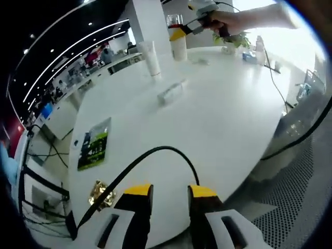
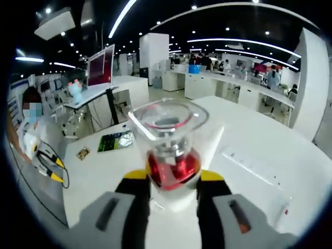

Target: Arrange the skincare products in the storage area until every visible bottle or jar stands upright without overlapping.

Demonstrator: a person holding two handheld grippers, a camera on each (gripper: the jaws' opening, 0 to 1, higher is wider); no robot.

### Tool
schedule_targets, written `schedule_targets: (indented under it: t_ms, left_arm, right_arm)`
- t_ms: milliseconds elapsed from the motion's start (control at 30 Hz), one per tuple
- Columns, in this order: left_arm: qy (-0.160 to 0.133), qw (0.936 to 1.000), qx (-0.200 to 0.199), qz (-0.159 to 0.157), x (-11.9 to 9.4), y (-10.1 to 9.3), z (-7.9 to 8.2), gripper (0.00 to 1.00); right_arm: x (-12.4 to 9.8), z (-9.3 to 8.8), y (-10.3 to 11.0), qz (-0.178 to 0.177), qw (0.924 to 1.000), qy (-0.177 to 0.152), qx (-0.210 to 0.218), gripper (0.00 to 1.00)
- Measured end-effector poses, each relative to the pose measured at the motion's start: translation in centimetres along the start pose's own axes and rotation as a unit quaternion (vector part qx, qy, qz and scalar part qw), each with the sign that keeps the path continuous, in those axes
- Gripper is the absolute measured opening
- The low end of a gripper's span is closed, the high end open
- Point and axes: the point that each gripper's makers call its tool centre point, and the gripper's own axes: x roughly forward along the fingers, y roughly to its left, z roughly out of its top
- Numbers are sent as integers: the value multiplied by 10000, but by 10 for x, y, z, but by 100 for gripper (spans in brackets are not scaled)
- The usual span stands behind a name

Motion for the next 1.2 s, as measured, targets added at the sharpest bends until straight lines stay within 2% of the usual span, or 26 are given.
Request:
schedule_targets:
  t_ms: [367,633,833,1033,1200]
  left_arm:
    - [141,9999,44,-49,2,-2,-5,28]
    - [198,9998,34,-42,3,-1,-7,28]
    - [245,9997,34,-52,4,-1,-10,28]
    - [305,9995,35,-40,4,-1,-12,27]
    - [325,9995,42,-32,4,-1,-13,27]
  right_arm:
    - [25,-13,-33,-37,9997,222,118,33]
    - [55,-22,-62,-8,9989,345,318,33]
    - [73,-33,-74,52,9984,511,250,33]
    - [80,-35,-82,64,9981,431,441,33]
    - [89,-38,-84,117,9985,420,336,33]
